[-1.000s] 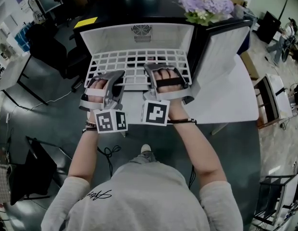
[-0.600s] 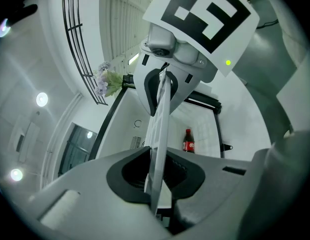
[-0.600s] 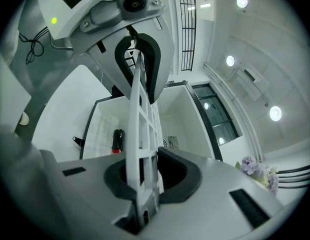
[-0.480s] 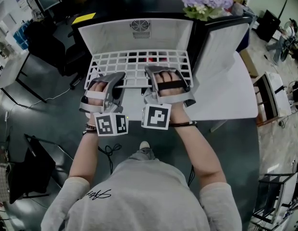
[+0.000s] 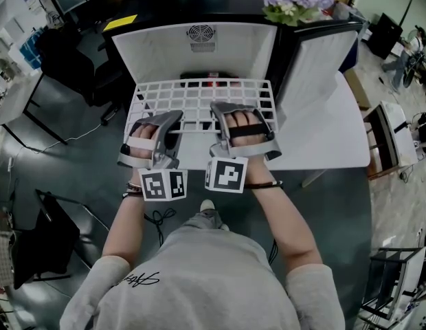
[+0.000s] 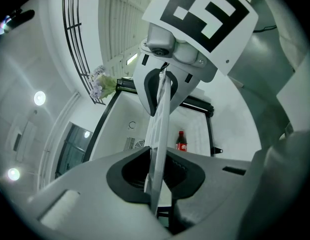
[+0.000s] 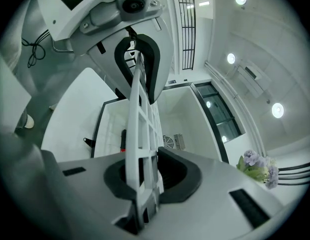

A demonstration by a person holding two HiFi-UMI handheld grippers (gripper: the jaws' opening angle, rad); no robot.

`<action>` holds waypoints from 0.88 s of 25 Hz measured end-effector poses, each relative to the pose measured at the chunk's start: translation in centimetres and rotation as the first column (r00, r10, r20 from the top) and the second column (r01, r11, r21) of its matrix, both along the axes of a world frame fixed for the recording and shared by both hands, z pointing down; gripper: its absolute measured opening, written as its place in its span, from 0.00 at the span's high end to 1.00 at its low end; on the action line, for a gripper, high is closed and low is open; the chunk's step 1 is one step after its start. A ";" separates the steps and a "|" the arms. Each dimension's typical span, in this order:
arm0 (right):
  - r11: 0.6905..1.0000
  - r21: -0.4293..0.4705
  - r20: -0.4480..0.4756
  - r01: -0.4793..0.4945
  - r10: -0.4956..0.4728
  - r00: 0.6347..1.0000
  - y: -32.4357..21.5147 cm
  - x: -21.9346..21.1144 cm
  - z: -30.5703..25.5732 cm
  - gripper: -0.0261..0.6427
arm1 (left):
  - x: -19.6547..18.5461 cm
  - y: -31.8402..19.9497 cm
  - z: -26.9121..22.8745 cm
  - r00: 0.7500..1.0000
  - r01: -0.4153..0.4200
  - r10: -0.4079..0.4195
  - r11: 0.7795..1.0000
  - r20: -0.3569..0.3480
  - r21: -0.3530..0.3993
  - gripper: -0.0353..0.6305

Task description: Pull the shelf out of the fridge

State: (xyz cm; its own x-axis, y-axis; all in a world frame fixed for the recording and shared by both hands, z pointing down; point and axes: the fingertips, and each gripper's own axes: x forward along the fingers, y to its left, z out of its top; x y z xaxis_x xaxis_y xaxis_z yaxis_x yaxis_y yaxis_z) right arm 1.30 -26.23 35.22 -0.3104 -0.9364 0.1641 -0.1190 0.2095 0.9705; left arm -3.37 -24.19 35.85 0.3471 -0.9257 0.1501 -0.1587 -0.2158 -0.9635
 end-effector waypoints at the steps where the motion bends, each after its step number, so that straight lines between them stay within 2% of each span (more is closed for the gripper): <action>1: 1.000 -0.002 0.002 0.000 0.000 1.000 0.1 0.0 0.1 0.89 | 0.0 0.1 0.1 1.000 0.000 0.000 1.000 0.000 -0.003 0.88; 22: 0.998 -0.055 -0.014 -0.008 0.007 1.000 1.6 0.6 3.0 0.89 | 0.5 1.5 2.7 1.000 -0.009 0.008 0.999 -0.006 -0.039 0.89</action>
State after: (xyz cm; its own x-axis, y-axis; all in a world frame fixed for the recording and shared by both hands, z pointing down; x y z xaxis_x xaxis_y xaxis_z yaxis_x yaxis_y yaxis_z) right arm 1.87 -24.63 38.26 -0.3008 -0.9280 0.2199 -0.1079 0.2622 0.9590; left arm -2.86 -22.67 38.56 0.3559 -0.9162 0.1840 -0.1622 -0.2544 -0.9534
